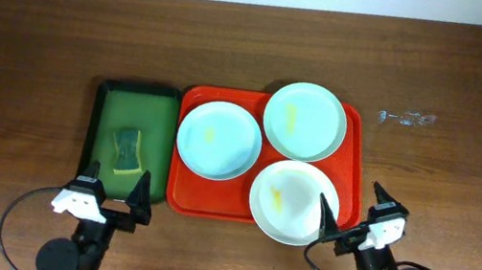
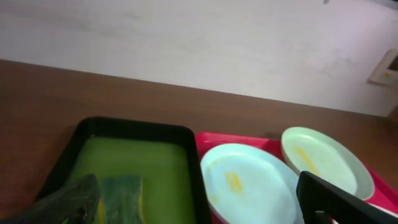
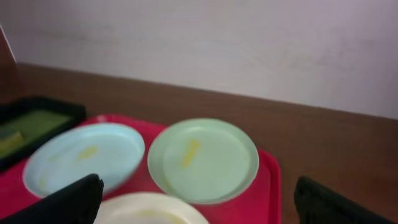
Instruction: Clean dirty plates on tray and stack at the side
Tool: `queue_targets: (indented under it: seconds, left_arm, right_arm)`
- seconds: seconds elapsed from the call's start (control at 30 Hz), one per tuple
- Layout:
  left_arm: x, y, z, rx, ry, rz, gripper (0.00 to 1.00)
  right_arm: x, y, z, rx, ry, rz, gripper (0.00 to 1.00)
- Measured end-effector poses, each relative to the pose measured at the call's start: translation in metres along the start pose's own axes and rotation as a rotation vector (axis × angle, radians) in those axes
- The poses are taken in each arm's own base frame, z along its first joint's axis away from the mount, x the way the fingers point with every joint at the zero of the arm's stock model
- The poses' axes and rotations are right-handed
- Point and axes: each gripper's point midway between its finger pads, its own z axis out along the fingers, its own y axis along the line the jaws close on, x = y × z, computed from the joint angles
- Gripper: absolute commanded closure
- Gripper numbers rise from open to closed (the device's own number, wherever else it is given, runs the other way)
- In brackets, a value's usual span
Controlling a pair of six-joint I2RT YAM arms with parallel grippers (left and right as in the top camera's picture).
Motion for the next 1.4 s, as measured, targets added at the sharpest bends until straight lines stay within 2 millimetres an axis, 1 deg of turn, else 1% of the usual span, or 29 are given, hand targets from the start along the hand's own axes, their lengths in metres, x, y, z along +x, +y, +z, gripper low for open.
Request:
queue_targets:
  seconds: [0.07, 0.1, 0.23, 0.27, 0.3, 0.33, 0.37, 0.4, 0.43, 0.47, 0.5, 0.57, 0.6, 0.63, 0.67, 0.7, 0.73, 0.77, 0.8, 0.83, 0.87, 0.9, 0.93, 1.03, 1.1, 1.17, 1.23, 1.27, 1.4]
  left_arm:
    - [-0.015, -0.006, -0.007, 0.003, 0.019, -0.002, 0.01]
    - [-0.039, -0.013, -0.015, 0.008, -0.003, 0.001, 0.01]
    - [-0.133, -0.040, -0.039, 0.021, -0.044, 0.009, 0.01]
    - [-0.152, -0.045, -0.041, 0.015, -0.017, 0.019, 0.01]
    - [-0.164, -0.048, -0.037, 0.000, 0.047, 0.035, 0.01]
    - [-0.165, -0.047, -0.030, -0.018, 0.134, 0.047, 0.01]
    - [-0.167, -0.046, -0.015, -0.029, 0.234, 0.051, 0.01]
    - [-0.159, -0.042, 0.001, -0.047, 0.343, 0.041, 0.01]
    - [-0.144, -0.038, 0.016, -0.061, 0.478, 0.023, 0.01]
    - [-0.125, -0.033, 0.038, -0.072, 0.625, -0.004, 0.01]
    - [-0.101, -0.026, 0.053, -0.086, 0.738, -0.025, 0.01]
    - [-0.073, -0.017, 0.073, -0.101, 0.849, -0.049, 0.01]
    - [-0.055, -0.011, 0.081, -0.113, 0.912, -0.062, 0.01]
    - [-0.048, -0.009, 0.084, -0.118, 0.936, -0.067, 0.01]
    - [-0.042, -0.007, 0.086, -0.121, 0.954, -0.071, 0.08]
    - [-0.035, -0.005, 0.089, -0.126, 0.979, -0.076, 0.63]
    - [-0.029, -0.003, 0.091, -0.129, 0.998, -0.079, 0.84]
    - [-0.021, -0.001, 0.093, -0.134, 1.025, -0.082, 0.88]
    - [-0.010, 0.003, 0.096, -0.145, 1.059, -0.087, 0.76]
    - [-0.003, 0.007, 0.095, -0.163, 1.089, -0.081, 0.68]
    - [0.008, 0.014, 0.093, -0.194, 1.134, -0.074, 0.66]
    - [0.016, 0.020, 0.093, -0.219, 1.161, -0.067, 0.66]
    - [0.032, 0.026, 0.094, -0.239, 1.215, -0.071, 0.60]
    - [0.066, 0.040, 0.094, -0.285, 1.326, -0.069, 0.56]
    - [0.072, 0.043, 0.094, -0.299, 1.345, -0.063, 0.55]
    - [0.071, 0.046, 0.094, -0.311, 1.342, -0.052, 0.55]
    - [0.071, 0.046, 0.095, -0.312, 1.338, -0.051, 0.53]
    - [0.071, 0.046, 0.095, -0.312, 1.337, -0.050, 0.52]
    - [0.070, 0.047, 0.098, -0.310, 1.327, -0.049, 0.48]
  right_arm:
    - [-0.030, 0.000, -0.011, 0.000, -0.034, 0.015, 0.02]
    - [-0.042, 0.000, -0.015, 0.000, -0.050, 0.021, 0.02]
    - [-0.121, 0.001, -0.032, -0.007, -0.120, 0.099, 0.02]
    - [-0.135, 0.001, -0.027, -0.010, -0.071, 0.116, 0.02]
    - [-0.137, 0.003, -0.019, -0.024, 0.008, 0.128, 0.02]
    - [-0.144, 0.007, -0.004, -0.055, 0.088, 0.141, 0.02]
    - [-0.141, 0.012, 0.012, -0.089, 0.192, 0.158, 0.02]
    - [-0.137, 0.017, 0.027, -0.119, 0.287, 0.177, 0.02]
    - [-0.124, 0.019, 0.038, -0.130, 0.400, 0.198, 0.02]
    - [-0.108, 0.020, 0.059, -0.140, 0.527, 0.226, 0.02]
    - [-0.088, 0.021, 0.065, -0.142, 0.633, 0.247, 0.02]
    - [-0.063, 0.022, 0.090, -0.149, 0.737, 0.271, 0.02]
    - [-0.042, 0.022, 0.098, -0.147, 0.808, 0.287, 0.02]
    - [-0.035, 0.022, 0.101, -0.146, 0.830, 0.291, 0.02]
    - [-0.027, 0.023, 0.104, -0.149, 0.854, 0.299, 0.38]
    - [-0.019, 0.026, 0.106, -0.160, 0.881, 0.312, 0.64]
    - [-0.015, 0.027, 0.108, -0.168, 0.893, 0.316, 0.65]
    - [-0.004, 0.029, 0.111, -0.158, 0.933, 0.374, 0.65]
    - [0.005, 0.030, 0.114, -0.140, 0.965, 0.415, 0.60]
    - [0.015, 0.031, 0.124, -0.110, 0.983, 0.483, 0.58]
    - [0.023, 0.032, 0.129, -0.100, 0.999, 0.505, 0.58]
    - [0.034, 0.042, 0.141, -0.111, 1.009, 0.513, 0.59]
    - [0.048, 0.054, 0.145, -0.124, 1.049, 0.515, 0.59]
    - [0.084, 0.081, 0.161, -0.147, 1.111, 0.524, 0.59]
    - [0.116, 0.094, 0.171, -0.137, 1.151, 0.522, 0.66]
    - [0.129, 0.097, 0.179, -0.113, 1.150, 0.522, 0.71]
    - [0.130, 0.098, 0.187, -0.096, 1.117, 0.496, 0.73]
    - [0.132, 0.097, 0.190, -0.056, 1.102, 0.465, 0.78]
    - [0.135, 0.092, 0.194, 0.025, 1.073, 0.423, 0.79]
